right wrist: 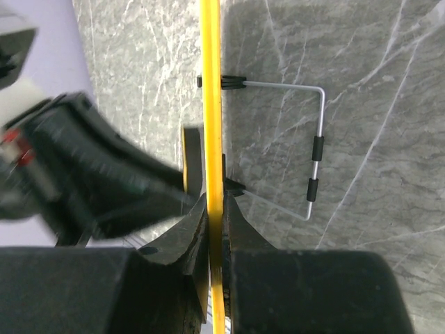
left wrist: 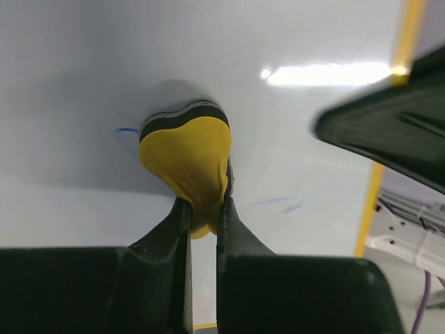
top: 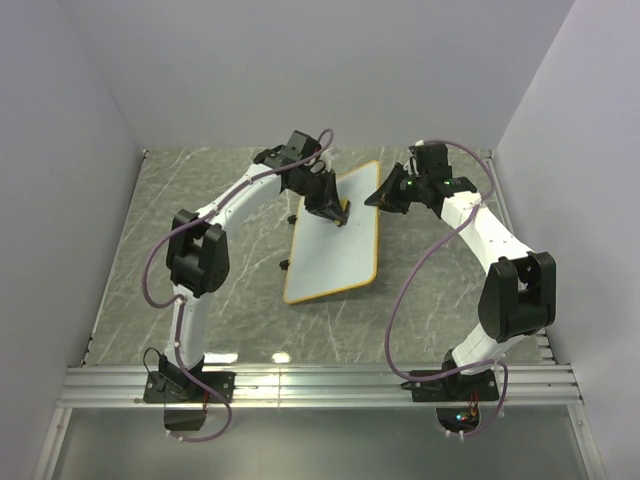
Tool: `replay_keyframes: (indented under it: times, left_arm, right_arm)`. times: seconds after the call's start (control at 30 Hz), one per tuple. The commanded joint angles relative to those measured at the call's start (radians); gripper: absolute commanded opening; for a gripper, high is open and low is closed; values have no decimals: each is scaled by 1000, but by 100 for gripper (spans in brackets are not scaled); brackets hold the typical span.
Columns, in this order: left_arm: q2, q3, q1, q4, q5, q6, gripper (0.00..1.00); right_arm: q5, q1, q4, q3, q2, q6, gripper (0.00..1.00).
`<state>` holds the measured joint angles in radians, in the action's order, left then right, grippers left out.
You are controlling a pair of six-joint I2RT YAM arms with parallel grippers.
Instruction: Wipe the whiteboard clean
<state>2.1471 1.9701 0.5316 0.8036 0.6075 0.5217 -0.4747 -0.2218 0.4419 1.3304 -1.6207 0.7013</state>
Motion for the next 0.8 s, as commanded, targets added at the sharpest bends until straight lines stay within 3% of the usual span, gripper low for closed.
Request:
replay_keyframes:
  times: [0.0,0.23,0.33,0.47,0.6,0.77]
  left_arm:
    - [-3,9,67,-70,137,37,0]
    - [20,-23,45,-38,55,12,0]
    - [49,-34,-25,-27,-4,20,0]
    - [125,47,-82,89,-197,-23,0]
    - [213,131,-94,143,-290,-72,0]
    - [206,134,-75,134,-287,-89,0]
  right_arm:
    - [-67,-82,21,9,-8,0,0]
    - [-64,-82,26,9,-10,-3,0]
    - [-64,-82,32,12,-8,-8,0]
    - [-64,-82,44,13,1,-19,0]
    - [-62,-82,58,4,12,-26,0]
    - [-61,-82,58,-13,22,-26,0]
